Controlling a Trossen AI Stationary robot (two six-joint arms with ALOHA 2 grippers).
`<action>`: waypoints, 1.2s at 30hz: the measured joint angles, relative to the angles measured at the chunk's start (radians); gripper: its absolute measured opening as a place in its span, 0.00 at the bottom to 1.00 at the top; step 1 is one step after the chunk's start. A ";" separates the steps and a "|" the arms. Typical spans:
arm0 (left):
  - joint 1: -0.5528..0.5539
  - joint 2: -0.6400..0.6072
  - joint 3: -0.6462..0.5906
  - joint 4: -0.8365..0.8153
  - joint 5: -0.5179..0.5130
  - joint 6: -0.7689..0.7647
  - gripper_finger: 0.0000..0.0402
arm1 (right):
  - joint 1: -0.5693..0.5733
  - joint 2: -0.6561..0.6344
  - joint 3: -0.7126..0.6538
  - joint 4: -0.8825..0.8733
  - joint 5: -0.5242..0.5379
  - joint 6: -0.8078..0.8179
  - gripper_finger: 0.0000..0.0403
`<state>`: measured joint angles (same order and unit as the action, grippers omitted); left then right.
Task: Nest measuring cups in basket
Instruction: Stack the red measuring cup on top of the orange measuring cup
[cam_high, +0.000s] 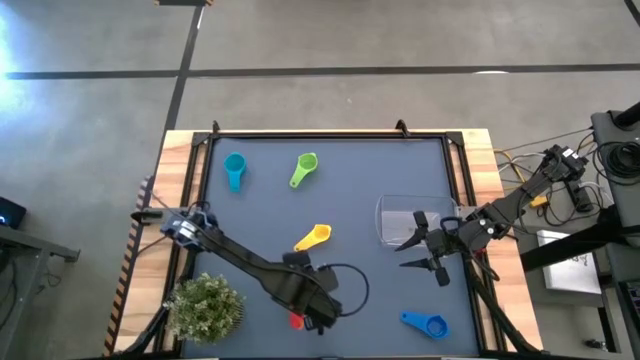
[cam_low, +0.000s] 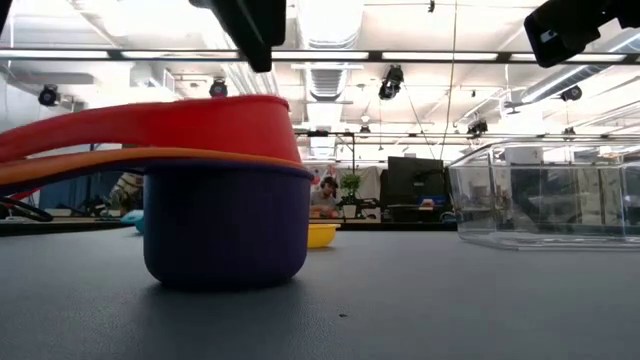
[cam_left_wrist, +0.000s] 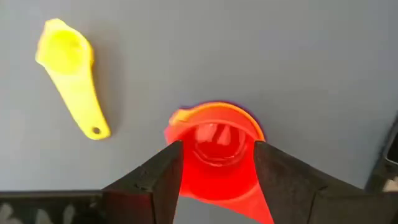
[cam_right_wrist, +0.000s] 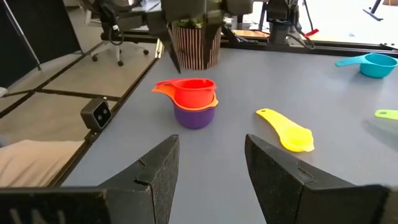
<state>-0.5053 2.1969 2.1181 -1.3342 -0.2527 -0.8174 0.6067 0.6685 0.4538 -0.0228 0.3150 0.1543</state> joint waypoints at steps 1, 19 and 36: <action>0.000 -0.006 0.000 -0.001 -0.017 0.001 0.43 | 0.000 0.000 0.000 -0.001 0.000 -0.001 0.42; -0.033 -0.288 -0.574 0.573 -0.168 -0.007 0.23 | 0.000 0.000 -0.001 -0.002 0.000 -0.024 0.42; -0.029 -0.390 -1.195 1.568 -0.181 0.057 0.20 | 0.000 -0.001 -0.002 0.014 0.003 -0.078 0.42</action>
<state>-0.5346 1.8072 0.9226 0.2337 -0.4337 -0.7609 0.6064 0.6674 0.4522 -0.0086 0.3185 0.0767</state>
